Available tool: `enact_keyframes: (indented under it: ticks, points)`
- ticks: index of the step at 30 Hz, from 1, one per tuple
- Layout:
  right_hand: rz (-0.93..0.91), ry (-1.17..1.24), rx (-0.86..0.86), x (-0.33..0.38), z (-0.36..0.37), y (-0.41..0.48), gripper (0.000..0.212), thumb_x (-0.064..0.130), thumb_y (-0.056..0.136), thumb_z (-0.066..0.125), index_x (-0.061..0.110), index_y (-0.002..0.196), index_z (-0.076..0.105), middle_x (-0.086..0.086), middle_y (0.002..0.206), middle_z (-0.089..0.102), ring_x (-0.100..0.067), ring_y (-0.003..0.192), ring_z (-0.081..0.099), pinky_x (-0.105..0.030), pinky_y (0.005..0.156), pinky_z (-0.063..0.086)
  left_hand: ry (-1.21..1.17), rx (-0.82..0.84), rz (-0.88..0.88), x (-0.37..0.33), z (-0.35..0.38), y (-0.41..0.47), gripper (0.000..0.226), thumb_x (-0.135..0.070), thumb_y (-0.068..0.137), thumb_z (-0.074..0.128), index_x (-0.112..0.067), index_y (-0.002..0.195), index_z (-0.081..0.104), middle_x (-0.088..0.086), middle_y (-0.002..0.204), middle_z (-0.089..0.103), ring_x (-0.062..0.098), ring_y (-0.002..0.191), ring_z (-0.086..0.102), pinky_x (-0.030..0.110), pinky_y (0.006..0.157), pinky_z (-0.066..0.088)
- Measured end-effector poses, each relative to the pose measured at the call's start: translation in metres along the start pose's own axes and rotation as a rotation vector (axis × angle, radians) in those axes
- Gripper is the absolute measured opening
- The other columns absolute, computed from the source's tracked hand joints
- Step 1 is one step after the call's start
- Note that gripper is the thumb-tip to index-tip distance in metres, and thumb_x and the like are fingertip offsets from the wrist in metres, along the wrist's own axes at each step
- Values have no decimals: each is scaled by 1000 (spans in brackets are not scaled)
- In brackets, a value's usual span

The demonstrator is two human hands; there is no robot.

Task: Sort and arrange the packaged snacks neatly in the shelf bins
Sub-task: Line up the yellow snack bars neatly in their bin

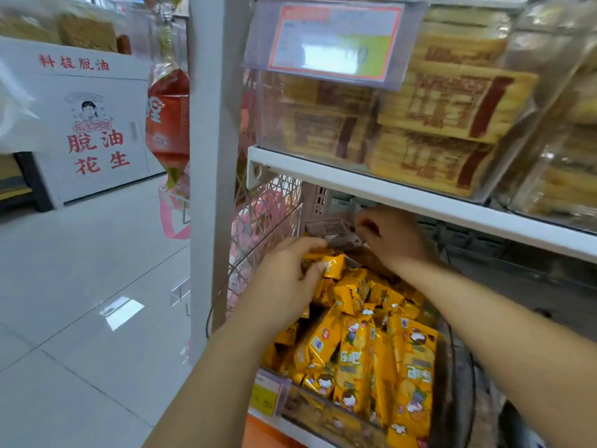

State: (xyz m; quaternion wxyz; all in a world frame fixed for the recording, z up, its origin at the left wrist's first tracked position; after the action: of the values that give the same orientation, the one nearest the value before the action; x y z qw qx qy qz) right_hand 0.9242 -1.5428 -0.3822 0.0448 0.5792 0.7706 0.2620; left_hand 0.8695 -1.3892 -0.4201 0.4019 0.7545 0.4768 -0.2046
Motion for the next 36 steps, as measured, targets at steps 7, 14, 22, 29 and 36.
enact_keyframes:
  ticks: [7,14,22,29,36]
  points:
    - [342,158,-451,-38,-91,-120,11,5,85,62,9,89,71,-9,81,69,-17,71,58,-18,59,36,40,-12,121,-43,11,-12,30,-29,95,53,-26,124,59,-10,119,55,5,107,50,19,91,36]
    - [787,515,-860,-117,-119,-228,12,5,88,57,14,85,65,-6,69,64,-19,69,65,-25,68,52,190,85,158,-70,41,-20,66,-72,72,34,-36,119,61,-9,122,53,18,121,44,53,106,32]
    - [784,222,-643,-124,-126,-243,7,16,82,68,22,79,65,-9,94,64,-13,78,52,-22,67,35,296,127,142,-73,53,-18,54,-58,77,56,-34,125,58,-2,134,47,23,130,35,51,111,23]
    - [486,345,-339,-53,-104,-167,10,22,85,64,27,76,65,17,76,64,5,72,57,-15,67,42,204,180,17,-42,34,-23,61,-63,70,50,-38,125,54,-1,143,34,25,135,30,47,110,30]
    - [176,183,290,6,-27,-98,23,22,88,63,23,111,66,4,109,66,-8,94,59,-24,83,47,409,423,30,-29,48,-39,49,-64,77,61,-50,123,48,-13,137,28,18,131,30,47,114,13]
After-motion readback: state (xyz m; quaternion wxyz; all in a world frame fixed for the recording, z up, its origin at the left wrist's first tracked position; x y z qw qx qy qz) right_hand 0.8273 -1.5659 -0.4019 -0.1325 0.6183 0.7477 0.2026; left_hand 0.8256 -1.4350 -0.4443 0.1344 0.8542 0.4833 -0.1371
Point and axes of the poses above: each hand's wrist, its own y-axis towards the middle knuckle, its own z-axis out of the palm, x = y × z, the point moved 10 cm from there along y, towards the middle knuckle
